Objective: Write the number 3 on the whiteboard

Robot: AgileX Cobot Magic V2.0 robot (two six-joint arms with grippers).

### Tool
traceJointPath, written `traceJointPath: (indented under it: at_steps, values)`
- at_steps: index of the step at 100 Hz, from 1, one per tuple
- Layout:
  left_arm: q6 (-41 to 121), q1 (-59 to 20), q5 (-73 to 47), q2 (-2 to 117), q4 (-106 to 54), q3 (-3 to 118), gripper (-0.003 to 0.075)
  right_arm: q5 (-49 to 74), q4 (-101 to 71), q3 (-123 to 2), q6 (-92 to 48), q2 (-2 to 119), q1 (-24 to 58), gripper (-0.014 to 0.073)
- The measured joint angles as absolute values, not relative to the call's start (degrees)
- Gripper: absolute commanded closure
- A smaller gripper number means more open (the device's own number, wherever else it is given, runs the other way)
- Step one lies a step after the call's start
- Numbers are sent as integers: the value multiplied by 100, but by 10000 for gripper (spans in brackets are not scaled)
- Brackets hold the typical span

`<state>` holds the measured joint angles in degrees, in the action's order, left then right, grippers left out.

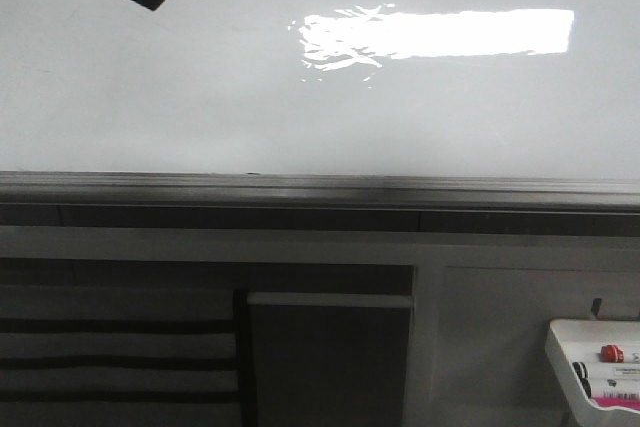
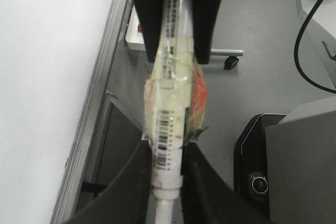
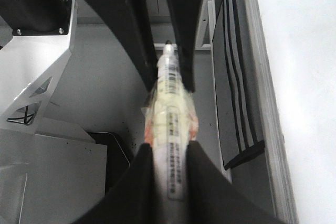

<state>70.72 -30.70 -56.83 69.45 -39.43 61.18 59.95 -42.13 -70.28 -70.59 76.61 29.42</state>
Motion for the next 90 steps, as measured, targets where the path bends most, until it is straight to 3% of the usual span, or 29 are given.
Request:
traceJointPath:
  at_steps: [4, 16, 23, 70, 90]
  values:
    - [7061, -3080, -5625, 6945, -3930, 6118, 642, 5981, -4213, -7037, -7059, 7661, 2942, 654]
    - [6997, -3137, -5385, 6940, -3810, 6118, 384, 5925, -4203, -7037, -7059, 7661, 2942, 654]
    - [6983, -3137, -5279, 6940, -3802, 6118, 320, 5927, -4203, -7037, -7034, 7661, 2942, 654]
    - [6659, -3080, -5137, 6882, -3814, 6118, 402, 5695, -2222, -6969, -4844, 6633, 2792, 654]
    - [6368, -2608, -5196, 6113, -3941, 5698, 446, 5289, -2043, -6232, -3888, 5818, 2381, 654]
